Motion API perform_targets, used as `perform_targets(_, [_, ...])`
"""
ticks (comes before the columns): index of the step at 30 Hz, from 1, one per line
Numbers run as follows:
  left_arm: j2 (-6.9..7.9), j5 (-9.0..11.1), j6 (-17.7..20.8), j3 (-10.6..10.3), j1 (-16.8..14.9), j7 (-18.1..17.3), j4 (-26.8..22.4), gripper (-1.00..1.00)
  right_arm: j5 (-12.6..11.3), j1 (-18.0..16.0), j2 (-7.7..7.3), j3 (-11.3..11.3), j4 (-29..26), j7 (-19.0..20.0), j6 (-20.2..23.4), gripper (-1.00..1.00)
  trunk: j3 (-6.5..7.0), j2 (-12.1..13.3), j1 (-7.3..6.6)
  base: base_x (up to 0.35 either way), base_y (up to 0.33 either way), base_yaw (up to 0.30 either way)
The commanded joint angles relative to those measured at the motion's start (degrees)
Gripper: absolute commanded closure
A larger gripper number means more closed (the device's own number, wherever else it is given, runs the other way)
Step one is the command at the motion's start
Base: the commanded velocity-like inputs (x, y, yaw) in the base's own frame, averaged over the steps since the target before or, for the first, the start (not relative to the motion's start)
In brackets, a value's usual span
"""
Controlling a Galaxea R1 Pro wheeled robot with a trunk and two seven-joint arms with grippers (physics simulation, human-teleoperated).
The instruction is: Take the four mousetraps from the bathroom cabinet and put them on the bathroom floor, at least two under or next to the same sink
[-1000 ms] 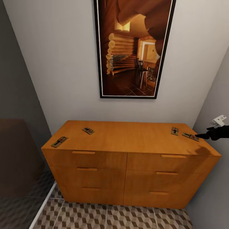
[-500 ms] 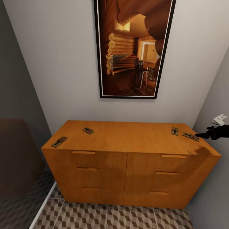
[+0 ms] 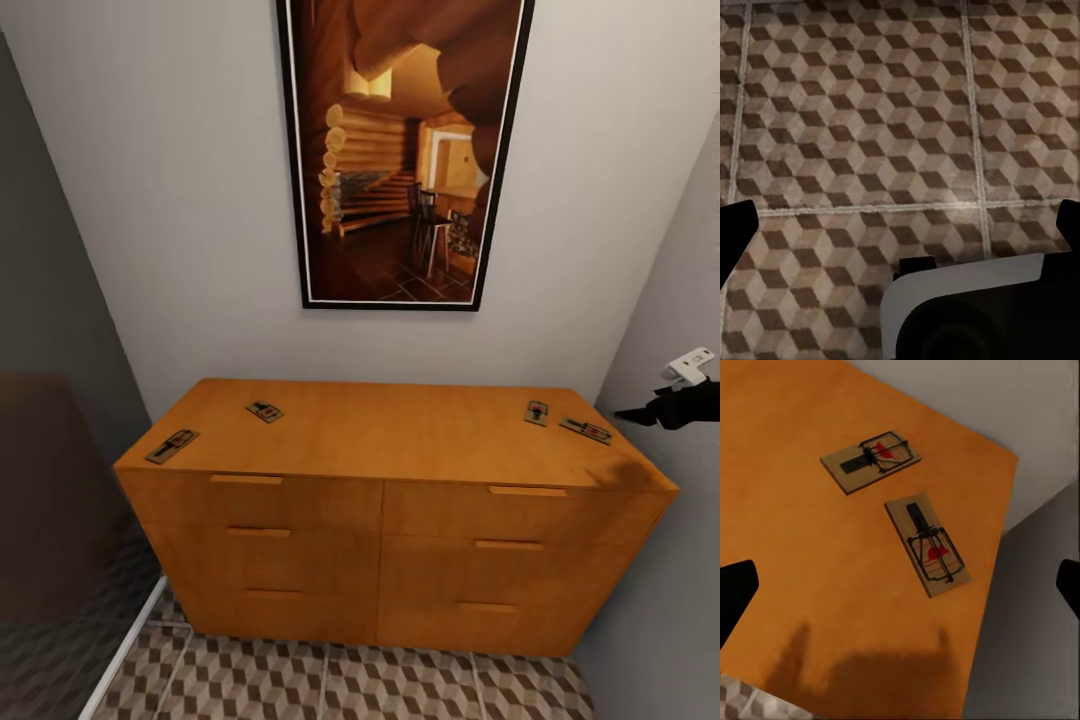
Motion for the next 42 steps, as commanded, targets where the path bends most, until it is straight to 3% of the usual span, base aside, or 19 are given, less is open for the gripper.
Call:
perform_targets(1, [-0.01,-0.50,-0.32,0.50,-0.11,0.20,0.23,-1.00,0.37,-0.03,0.00,-0.09,-0.11,0.35,0.51,-1.00,-0.06,-0.03,0.00,0.000,-0.265,0.000])
perform_targets(8, [-1.15,-0.50,-0.33,0.51,-0.11,2.90,0.22,-1.00,0.64,-0.03,0.35,-0.04,-0.34,-0.12,1.64,-1.00,-0.06,-0.03,0.00,0.000,-0.286,0.000])
perform_targets(12, [-1.22,-0.50,-0.36,0.51,-0.11,3.08,0.21,-1.00,0.69,-0.03,1.85,-0.04,-0.36,-3.23,2.21,-1.00,-0.06,-0.03,0.00,0.000,-0.232,0.000])
perform_targets(16, [-1.24,-0.50,-0.36,0.51,-0.11,3.12,0.22,-1.00,0.66,-0.03,4.17,0.01,-0.36,-7.33,2.41,-1.00,-0.06,-0.03,0.00,0.000,-0.092,0.000])
perform_targets(18, [-1.24,-0.50,-0.37,0.51,-0.11,3.13,0.22,-1.00,0.70,-0.03,5.78,0.16,-0.37,-8.63,2.47,-1.00,-0.06,-0.03,0.00,0.000,-0.032,0.000])
perform_targets(21, [-1.24,-0.50,-0.37,0.51,-0.11,3.14,0.23,-1.00,0.79,-0.03,7.03,0.80,-0.37,-9.13,2.57,-1.00,-0.06,-0.03,0.00,0.000,-0.014,0.000])
perform_targets(26, [-1.24,-0.50,-0.37,0.51,-0.11,3.14,0.22,-1.00,1.61,-0.07,9.77,3.74,-0.45,-11.82,3.22,-1.00,-0.06,-0.03,0.00,0.000,-0.005,0.000])
perform_targets(27, [-1.24,-0.50,-0.37,0.51,-0.11,3.14,0.22,-1.00,2.07,-0.23,11.18,4.97,-0.51,-14.57,3.72,-1.00,-0.06,-0.03,0.00,0.000,-0.001,0.000])
perform_targets(33, [-1.24,-0.50,-0.37,0.51,-0.11,3.14,0.23,-1.00,2.56,-0.83,14.58,6.15,-0.67,-19.59,4.47,-1.00,-0.06,-0.03,0.00,0.000,0.000,0.000])
perform_targets(34, [-1.24,-0.50,-0.37,0.51,-0.11,3.14,0.23,-1.00,2.56,-0.83,14.58,6.15,-0.67,-19.59,4.47,-1.00,-0.06,-0.03,0.00,0.000,0.000,0.000])
perform_targets(38, [-1.24,-0.50,-0.36,0.51,-0.11,3.14,0.23,-1.00,3.17,-1.03,17.62,6.54,-0.71,-21.04,4.86,-1.00,-0.06,-0.03,0.00,0.000,0.000,0.000])
perform_targets(42, [-1.24,-0.50,-0.31,0.51,-0.09,3.14,0.23,-1.00,5.47,-1.23,20.07,6.61,-0.76,-21.29,5.21,-1.00,-0.06,-0.03,0.00,0.000,0.000,0.000])
